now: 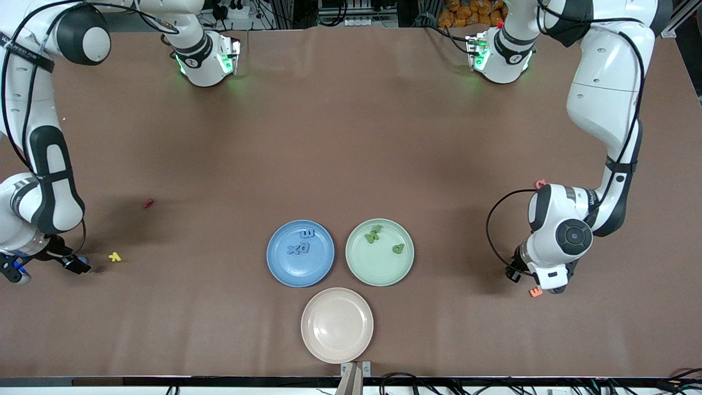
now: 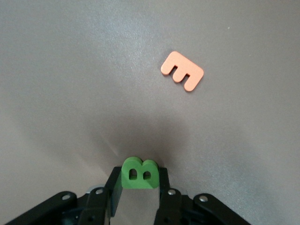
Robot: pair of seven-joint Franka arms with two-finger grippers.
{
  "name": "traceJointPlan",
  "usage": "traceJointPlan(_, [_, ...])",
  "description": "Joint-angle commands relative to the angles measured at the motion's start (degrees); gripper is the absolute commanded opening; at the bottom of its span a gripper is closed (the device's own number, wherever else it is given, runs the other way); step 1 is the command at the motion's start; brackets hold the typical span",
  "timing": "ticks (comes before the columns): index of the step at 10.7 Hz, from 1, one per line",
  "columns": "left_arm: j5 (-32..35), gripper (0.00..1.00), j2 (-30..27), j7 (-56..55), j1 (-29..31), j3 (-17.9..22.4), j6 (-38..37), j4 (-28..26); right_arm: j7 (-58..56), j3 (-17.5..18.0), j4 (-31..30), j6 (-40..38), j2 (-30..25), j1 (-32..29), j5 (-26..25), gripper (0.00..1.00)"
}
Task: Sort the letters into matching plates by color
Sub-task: 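Grasp the blue G with the right gripper while the left gripper grasps green B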
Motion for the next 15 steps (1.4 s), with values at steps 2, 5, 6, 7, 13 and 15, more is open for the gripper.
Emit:
traceJointPlan(2, [-0.52,0.00,0.64,-0.68,-0.21,0.31,0.18,0.00,0.07,1.39,0.65,0.90,0.75,-1.65,0.30,0.53])
traceJointPlan(5, [-0.44,0.00,-0.67,-0.94,-0.30,0.05,0.09,0.00,0.07,1.92,0.65,1.16,0.66,-1.65,0.30,0.25])
traceJointPlan(6, [-0.44,0.00,-1.72,-0.94,-0.30,-0.22,0.00,0.00,0.07,2.01,0.65,1.16,0.75,-1.65,0.12,0.21])
traceJointPlan(7, [-0.61,0.00,-2.60,-1.03,-0.39,-1.18,-0.17,0.00,0.07,2.45,0.65,1.16,0.66,-1.65,0.03,0.19])
traceJointPlan(13, [-1.05,0.00,-3.58,-10.15,-4.77,-5.58,-0.18,0.88,-1.25,10.44,0.65,-2.07,-3.55,-2.88,-1.46,0.17])
traceJointPlan(15, [-1.14,0.00,-3.58,-13.92,-6.36,-6.72,-0.18,1.58,-1.07,11.41,0.91,-3.32,-4.52,-2.18,-2.07,0.18])
